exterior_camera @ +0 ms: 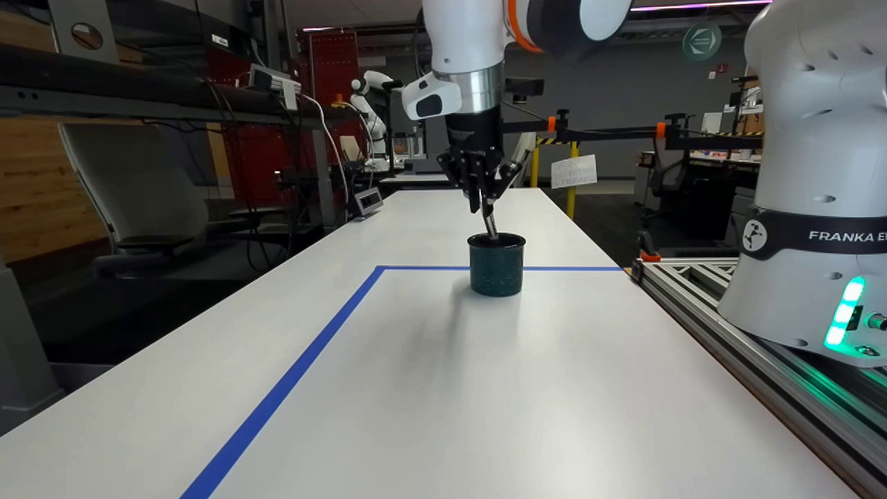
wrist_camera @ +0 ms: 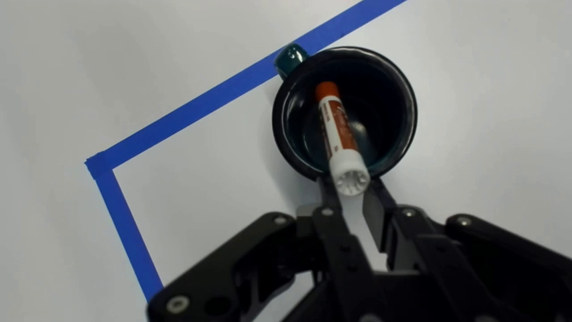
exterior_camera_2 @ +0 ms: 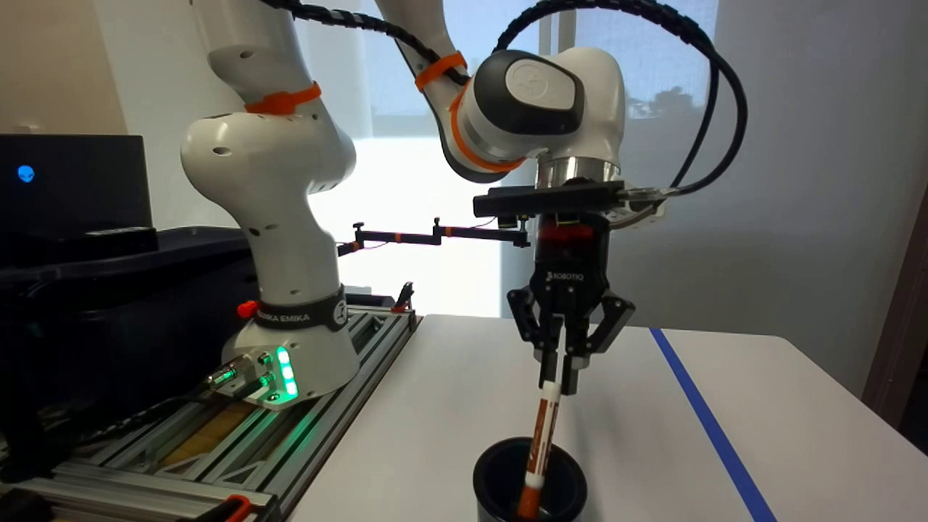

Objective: Take the marker out of the cup

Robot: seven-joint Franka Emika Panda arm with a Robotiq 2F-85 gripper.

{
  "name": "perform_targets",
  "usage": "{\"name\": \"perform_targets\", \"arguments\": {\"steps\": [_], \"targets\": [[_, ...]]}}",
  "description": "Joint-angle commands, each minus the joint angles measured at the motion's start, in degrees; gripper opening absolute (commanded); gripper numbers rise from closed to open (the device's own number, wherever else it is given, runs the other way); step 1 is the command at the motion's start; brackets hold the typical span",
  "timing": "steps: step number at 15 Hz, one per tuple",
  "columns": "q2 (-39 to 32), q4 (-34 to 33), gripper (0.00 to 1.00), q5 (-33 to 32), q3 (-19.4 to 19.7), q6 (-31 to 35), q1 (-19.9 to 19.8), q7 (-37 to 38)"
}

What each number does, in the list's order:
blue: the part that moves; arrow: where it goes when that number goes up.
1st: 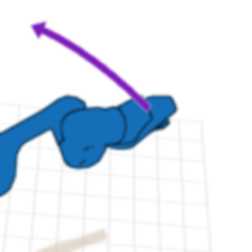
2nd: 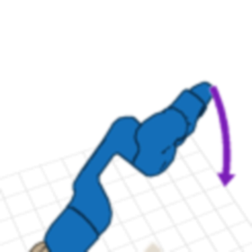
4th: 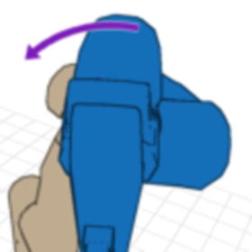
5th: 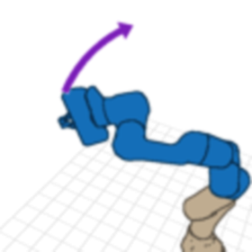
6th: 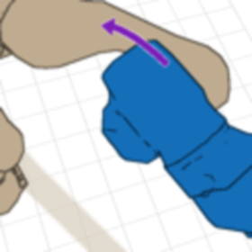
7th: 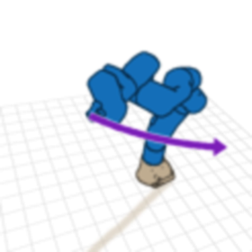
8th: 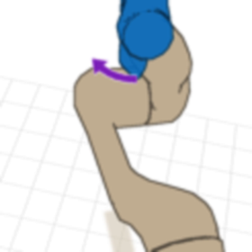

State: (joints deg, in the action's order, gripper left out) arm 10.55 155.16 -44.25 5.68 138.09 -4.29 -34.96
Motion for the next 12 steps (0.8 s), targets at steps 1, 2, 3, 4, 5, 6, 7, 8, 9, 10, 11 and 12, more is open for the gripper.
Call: {"name": "perform_targets", "arguments": {"steps": [1,2,3,4,5,6,7,8,9,10,11,12], "targets": [[7.5,1.8,0.05,4.1,-0.4,-4.0,2.0,-4.7],[8.8,1.8,0.05,4.8,-0.6,-4.4,2.6,-5.6],[9.7,1.4,0.05,5.4,-0.8,-4.8,3.3,-6.5],[10.7,1.3,0.05,5.5,-1.0,-4.6,3.9,-7.4],[11.5,1.6,0.05,4.8,-1.3,-3.2,4.5,-8.4],[12.1,1.6,0.05,4.4,-1.5,-2.4,5.2,-9.5],[12.4,1.8,0.05,3.5,-1.5,-0.4,5.9,-11.4],[12.7,1.9,0.05,3.6,-1.5,1.2,6.7,-13.1],[12.1,1.8,0.05,2.8,-1.6,3.2,7.1,-14.4],[11.5,2.0,0.05,2.3,-1.5,5.1,7.5,-16.2],[10.7,2.4,0.05,1.9,-1.1,7.5,7.7,-18.2],[10.0,3.1,0.05,1.5,-0.9,9.9,7.7,-20.0]]}}
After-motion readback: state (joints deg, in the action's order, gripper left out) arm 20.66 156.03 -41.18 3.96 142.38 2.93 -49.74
